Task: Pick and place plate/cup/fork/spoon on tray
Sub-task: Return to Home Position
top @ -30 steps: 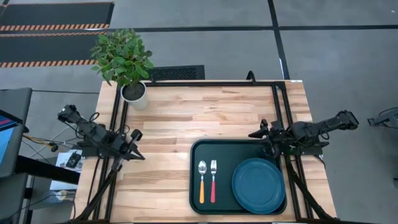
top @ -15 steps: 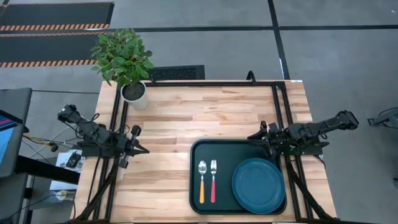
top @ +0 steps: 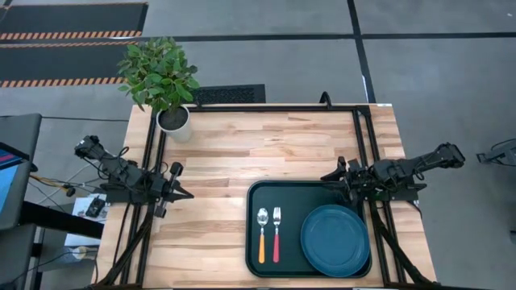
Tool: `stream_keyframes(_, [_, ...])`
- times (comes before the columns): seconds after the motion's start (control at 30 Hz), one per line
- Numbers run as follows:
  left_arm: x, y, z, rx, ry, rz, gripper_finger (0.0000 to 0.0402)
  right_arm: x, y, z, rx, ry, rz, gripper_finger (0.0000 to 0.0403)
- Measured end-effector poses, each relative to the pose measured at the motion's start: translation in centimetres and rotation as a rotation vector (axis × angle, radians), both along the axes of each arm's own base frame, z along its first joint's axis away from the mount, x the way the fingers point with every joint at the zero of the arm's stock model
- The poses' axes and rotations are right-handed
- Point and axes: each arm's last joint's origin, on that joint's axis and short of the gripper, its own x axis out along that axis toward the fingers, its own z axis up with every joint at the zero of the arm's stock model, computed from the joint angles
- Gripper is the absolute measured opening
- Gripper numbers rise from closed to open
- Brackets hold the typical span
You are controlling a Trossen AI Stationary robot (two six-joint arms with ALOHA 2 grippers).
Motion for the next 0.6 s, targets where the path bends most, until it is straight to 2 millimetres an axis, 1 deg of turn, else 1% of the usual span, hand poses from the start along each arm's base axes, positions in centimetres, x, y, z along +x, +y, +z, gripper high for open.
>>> stream_keyframes(0.6, [-0.04,-0.08,-0.02,-0.009,0.004,-0.010,0.0000,0.00,0.00,-0.04,0.000,0.002,-0.002,0.0170])
